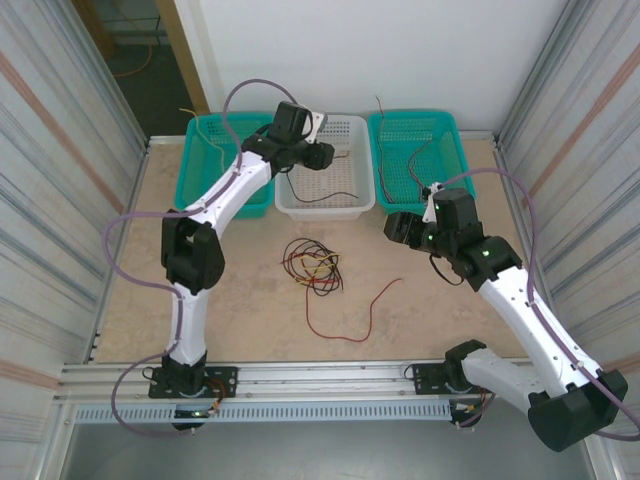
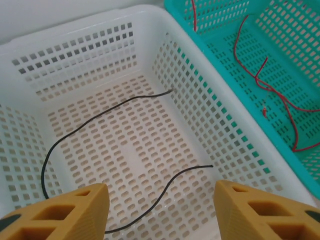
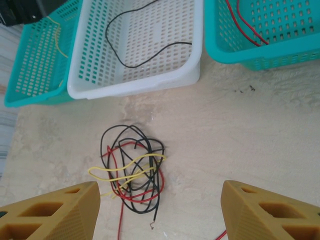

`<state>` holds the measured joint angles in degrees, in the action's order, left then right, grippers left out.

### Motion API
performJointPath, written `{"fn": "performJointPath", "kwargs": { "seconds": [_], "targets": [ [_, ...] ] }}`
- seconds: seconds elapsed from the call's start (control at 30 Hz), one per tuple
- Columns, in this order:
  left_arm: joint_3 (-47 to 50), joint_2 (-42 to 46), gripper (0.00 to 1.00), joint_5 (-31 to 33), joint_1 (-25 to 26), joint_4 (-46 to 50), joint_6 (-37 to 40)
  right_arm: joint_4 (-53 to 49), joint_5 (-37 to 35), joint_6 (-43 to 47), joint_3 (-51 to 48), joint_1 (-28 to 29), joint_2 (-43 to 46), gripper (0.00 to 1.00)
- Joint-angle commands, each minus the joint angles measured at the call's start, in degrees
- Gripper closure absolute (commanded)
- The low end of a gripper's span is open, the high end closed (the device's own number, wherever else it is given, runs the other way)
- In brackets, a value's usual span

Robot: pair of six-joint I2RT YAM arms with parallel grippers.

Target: Untangle the cables

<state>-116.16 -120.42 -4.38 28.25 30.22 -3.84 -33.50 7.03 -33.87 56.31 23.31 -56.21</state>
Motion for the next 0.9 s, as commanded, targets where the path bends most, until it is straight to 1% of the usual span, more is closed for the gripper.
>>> {"fn": "performJointPath", "kwargs": {
  "seconds": [0.0,0.13,0.23,0.37,0.4,0.47,0.53,0.6,0.67,0.77,0.87],
  "targets": [
    [2.67,7.66,0.44,2.75,0.71,1.45,0.79,0.77,1.15,0.74,-0.67,1.05,-0.13,0.36],
    [11.5,18.12,0.45,5.69,3.61,0.5,1.64,1.73,0.98,0.77,-0.55,4.62,-3.7,0.36],
    [21.79,27.87,0.48,6.94,5.89,-0.25,-1.03,2.67,1.12,1.08,-0.34,8.12,-7.16,0.36],
    [39.77,42.55,0.5,4.75,6.87,-2.34,-9.72,4.37,1.54,0.92,0.13,12.06,-12.48,0.37],
    [43.35,45.42,0.51,4.35,6.88,-2.38,-11.14,4.34,0.71,0.68,0.35,12.72,-13.66,0.38],
    [50.77,51.24,0.51,3.02,6.86,-2.22,-13.46,3.1,-3.56,-1.11,0.67,13.68,-16.02,0.39],
    [56.95,55.16,0.48,0.86,6.86,-2.85,-14.49,2.54,-6.21,-3.45,0.06,13.67,-17.69,0.39],
    [60.97,56.89,0.46,-1.53,6.86,-3.28,-14.97,2.7,-5.8,-4.74,-0.39,13.75,-19.27,0.4],
    [63.64,56.41,0.44,-3.13,6.91,-4.02,-15.33,2.5,-6.1,-6.22,-0.91,14.58,-20.16,0.41],
    [65.42,52.31,0.45,-5.9,6.84,-6.13,-15.54,3.41,-5.93,-6.74,-1.81,15.94,-20.27,0.41],
    [66.05,46.36,0.5,-10.03,6.84,-10.65,-16.58,3.57,-5.01,-6.74,-1.31,16.1,-20.61,0.41]
  ]
}}
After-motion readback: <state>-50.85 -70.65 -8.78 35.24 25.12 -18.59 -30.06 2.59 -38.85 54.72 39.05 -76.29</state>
